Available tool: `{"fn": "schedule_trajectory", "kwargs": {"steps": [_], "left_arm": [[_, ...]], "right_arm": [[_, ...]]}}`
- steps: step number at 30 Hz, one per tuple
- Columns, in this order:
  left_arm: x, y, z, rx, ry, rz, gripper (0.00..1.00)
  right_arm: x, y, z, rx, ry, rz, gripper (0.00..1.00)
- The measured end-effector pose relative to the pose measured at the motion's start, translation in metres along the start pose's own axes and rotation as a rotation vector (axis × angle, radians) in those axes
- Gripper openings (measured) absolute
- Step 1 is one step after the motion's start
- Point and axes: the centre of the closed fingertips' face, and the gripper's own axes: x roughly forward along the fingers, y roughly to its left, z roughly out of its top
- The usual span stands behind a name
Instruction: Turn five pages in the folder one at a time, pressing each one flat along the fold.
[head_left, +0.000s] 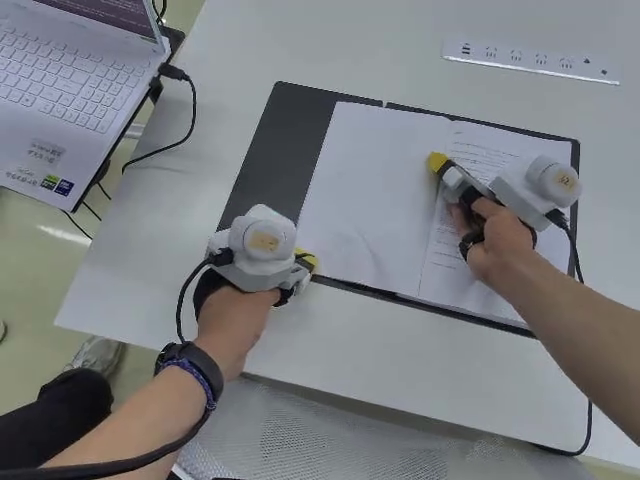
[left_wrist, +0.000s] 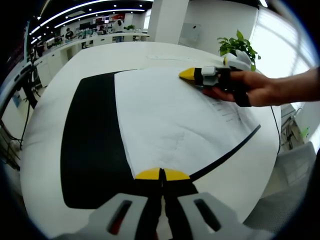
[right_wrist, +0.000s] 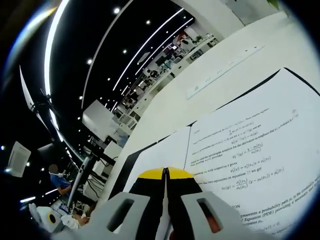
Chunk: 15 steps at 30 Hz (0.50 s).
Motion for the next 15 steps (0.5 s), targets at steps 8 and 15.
{"fn": "schedule_trajectory", "kwargs": {"steps": [8,15], "left_arm": [[0.000,0.000,0.000,0.004,0.005,0.000,0.00],[0.000,0.000,0.000,0.004,0.005,-0.001,0.00]], "right_arm": [[0.005,-0.001,0.009,0.045,-0.031,-0.008,0.00],[0.012,-0.004,0.019,0.075,-0.062,-0.028,0.00]]}}
